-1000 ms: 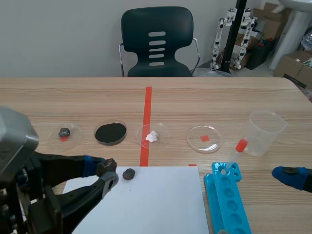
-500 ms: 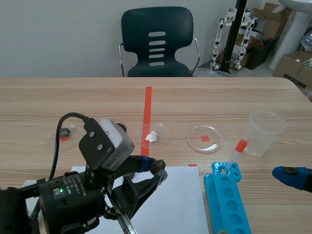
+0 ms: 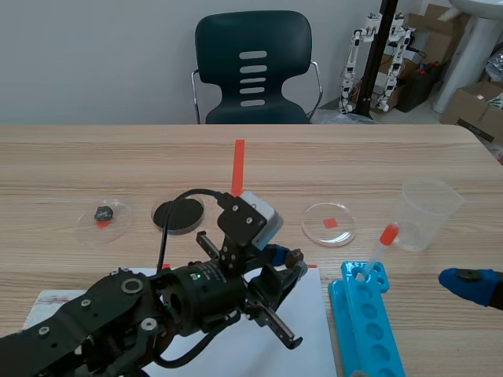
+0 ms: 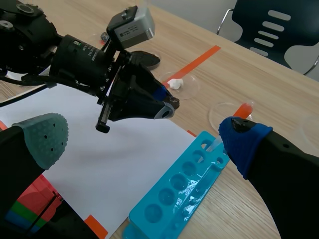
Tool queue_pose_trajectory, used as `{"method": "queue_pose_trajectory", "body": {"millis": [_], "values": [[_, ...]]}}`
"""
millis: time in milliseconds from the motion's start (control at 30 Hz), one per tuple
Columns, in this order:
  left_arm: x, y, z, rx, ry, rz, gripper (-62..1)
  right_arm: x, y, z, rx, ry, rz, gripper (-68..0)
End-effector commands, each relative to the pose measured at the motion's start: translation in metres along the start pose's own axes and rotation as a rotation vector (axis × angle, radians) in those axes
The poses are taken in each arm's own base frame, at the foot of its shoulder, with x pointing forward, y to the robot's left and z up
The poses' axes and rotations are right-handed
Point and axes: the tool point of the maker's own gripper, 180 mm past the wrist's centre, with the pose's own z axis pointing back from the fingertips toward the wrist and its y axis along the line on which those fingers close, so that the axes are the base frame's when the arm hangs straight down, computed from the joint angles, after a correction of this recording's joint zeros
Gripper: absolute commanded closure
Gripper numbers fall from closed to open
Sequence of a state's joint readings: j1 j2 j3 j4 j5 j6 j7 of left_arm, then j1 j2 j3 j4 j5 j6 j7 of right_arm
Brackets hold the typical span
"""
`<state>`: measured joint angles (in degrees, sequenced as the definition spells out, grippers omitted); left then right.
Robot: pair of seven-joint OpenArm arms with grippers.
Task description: Put the right mineral back
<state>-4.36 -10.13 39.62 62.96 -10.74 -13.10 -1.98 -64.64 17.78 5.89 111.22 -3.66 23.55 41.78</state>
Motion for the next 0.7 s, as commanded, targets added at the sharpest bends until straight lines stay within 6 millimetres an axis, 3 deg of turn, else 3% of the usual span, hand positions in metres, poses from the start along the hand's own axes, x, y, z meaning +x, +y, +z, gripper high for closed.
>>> {"method": "queue_pose_trajectory", "body": {"millis": [0,300,667], "values": [[0.016,-0.002,-0.008,-0.008,-0.049,0.004,-4.1,0.006,-0.002,-0.001,-0.006,-0.025,-0.003,-63.8],[-0.003,0.011,-0.031,0.012,0.011,0.03,-4.1,0.006,-0.002,-0.001,-0.006,-0.025,-0.003,-63.8],[-0.027,0.013,-0.036,0.022,0.07,0.06,-4.2,0.006,-0.002,-0.001,-0.006,-0.025,-0.003,-63.8]]}}
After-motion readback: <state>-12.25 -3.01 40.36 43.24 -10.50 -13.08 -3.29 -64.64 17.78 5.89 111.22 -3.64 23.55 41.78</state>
